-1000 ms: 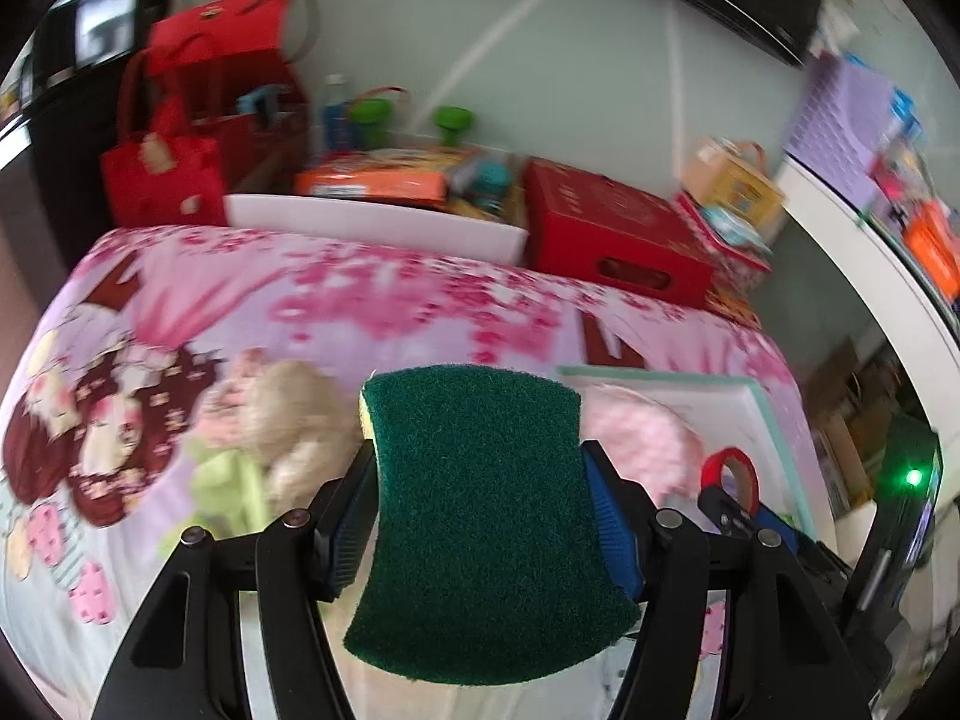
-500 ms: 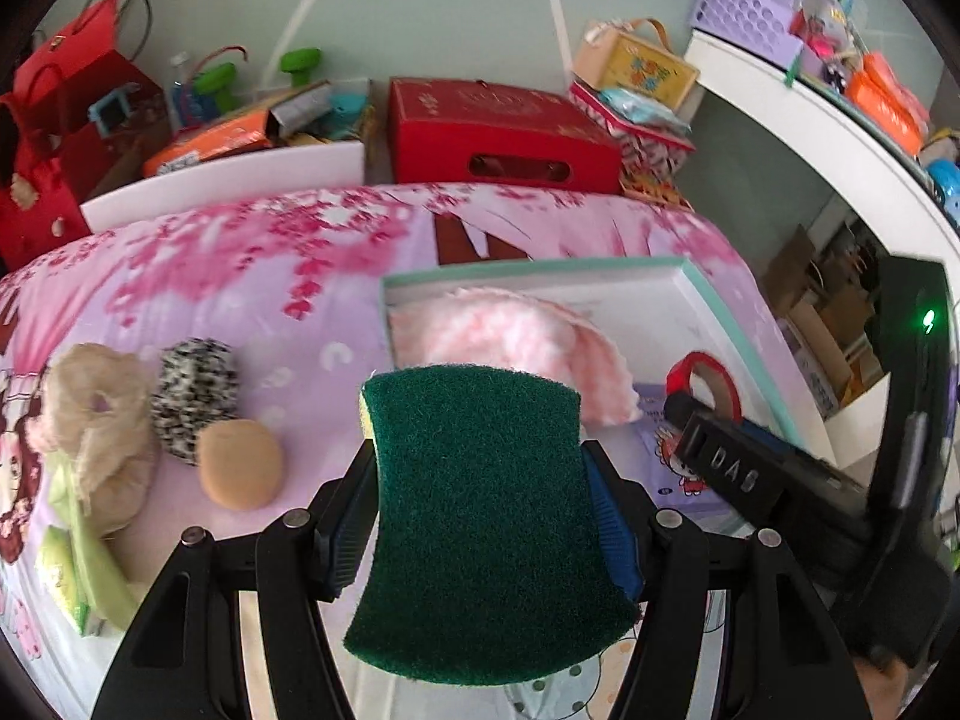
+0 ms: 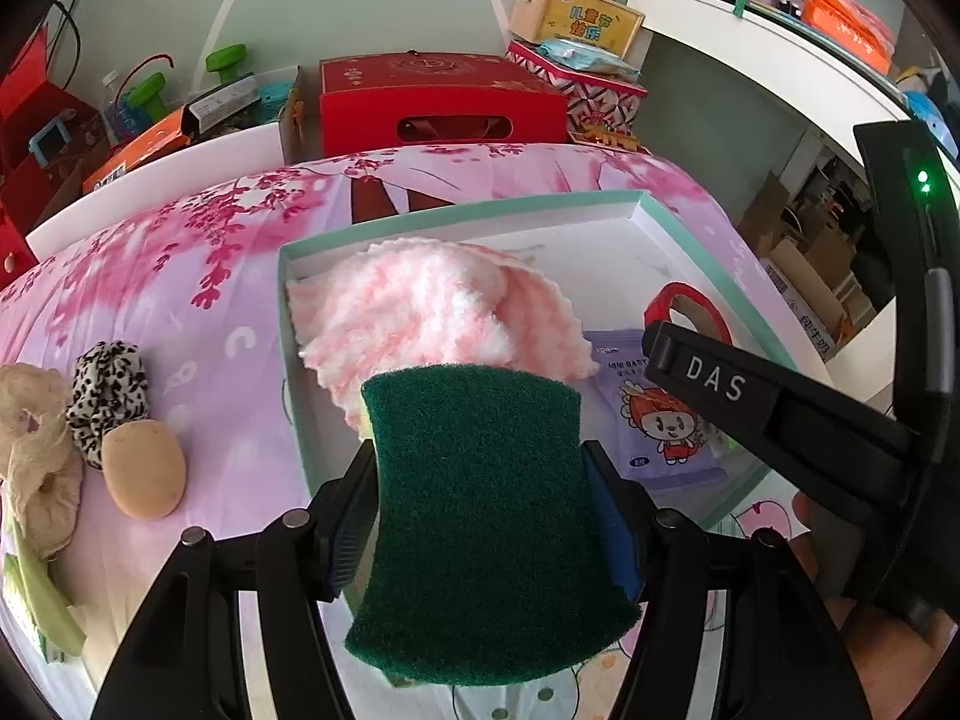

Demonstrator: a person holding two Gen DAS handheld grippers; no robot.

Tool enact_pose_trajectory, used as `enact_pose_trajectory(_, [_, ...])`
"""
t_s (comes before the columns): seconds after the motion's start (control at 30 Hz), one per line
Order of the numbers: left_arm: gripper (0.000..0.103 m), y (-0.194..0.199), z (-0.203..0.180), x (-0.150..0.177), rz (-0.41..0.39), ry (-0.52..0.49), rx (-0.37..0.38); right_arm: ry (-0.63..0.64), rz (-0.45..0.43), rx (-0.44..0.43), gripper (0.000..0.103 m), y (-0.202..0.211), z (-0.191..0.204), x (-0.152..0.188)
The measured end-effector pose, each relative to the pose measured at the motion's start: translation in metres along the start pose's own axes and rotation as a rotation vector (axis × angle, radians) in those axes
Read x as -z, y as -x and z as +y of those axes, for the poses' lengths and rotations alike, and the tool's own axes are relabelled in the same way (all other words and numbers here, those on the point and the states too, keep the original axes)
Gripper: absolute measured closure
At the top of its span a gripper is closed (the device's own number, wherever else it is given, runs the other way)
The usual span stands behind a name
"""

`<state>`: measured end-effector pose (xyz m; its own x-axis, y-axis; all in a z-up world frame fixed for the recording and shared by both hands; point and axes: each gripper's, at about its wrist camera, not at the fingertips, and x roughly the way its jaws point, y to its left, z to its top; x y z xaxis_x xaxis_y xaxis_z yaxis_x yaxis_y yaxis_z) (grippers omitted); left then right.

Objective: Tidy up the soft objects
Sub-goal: 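Carry the sponge and tape roll over the white tray and release both, then return both tools to the pile, left gripper toward the green tissue pack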

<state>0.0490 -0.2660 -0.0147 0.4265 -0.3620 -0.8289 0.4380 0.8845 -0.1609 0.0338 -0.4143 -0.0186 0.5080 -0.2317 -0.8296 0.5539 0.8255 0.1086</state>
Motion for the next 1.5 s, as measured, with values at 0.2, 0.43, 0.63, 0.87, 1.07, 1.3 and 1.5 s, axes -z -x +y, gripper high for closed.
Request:
enact_pose_trajectory(0.2, [0.032,-0.002,0.002,0.0,-0.044,0.007,-0.003,0.013,-0.012,0.004,0.048,0.002,0.001,-0.001])
enact_pose_trajectory(0.43, [0.025,-0.006,0.008,0.0,-0.024,0.019,-0.028,0.033,-0.013,0.019,0.032,0.007,0.003,-0.002])
enact_pose_trajectory(0.63, [0.009,-0.002,0.014,0.0,-0.028,0.041,-0.044,0.034,-0.017,0.034,0.016,0.014,0.0,-0.003])
enact_pose_trajectory(0.87, [0.005,0.008,0.027,-0.002,-0.045,0.083,-0.091,0.019,-0.036,0.048,0.0,0.022,-0.006,-0.005])
enact_pose_trajectory(1.07, [0.005,0.015,0.041,-0.004,-0.073,0.126,-0.15,0.011,-0.028,0.055,0.0,0.022,-0.009,-0.005])
enact_pose_trajectory(1.3, [0.005,0.023,0.064,-0.006,-0.088,0.189,-0.18,0.031,-0.018,0.054,0.0,0.028,-0.002,0.0])
enact_pose_trajectory(1.5, [0.005,0.035,0.093,-0.002,-0.08,0.243,-0.251,0.049,-0.011,0.055,0.0,0.039,0.011,0.006])
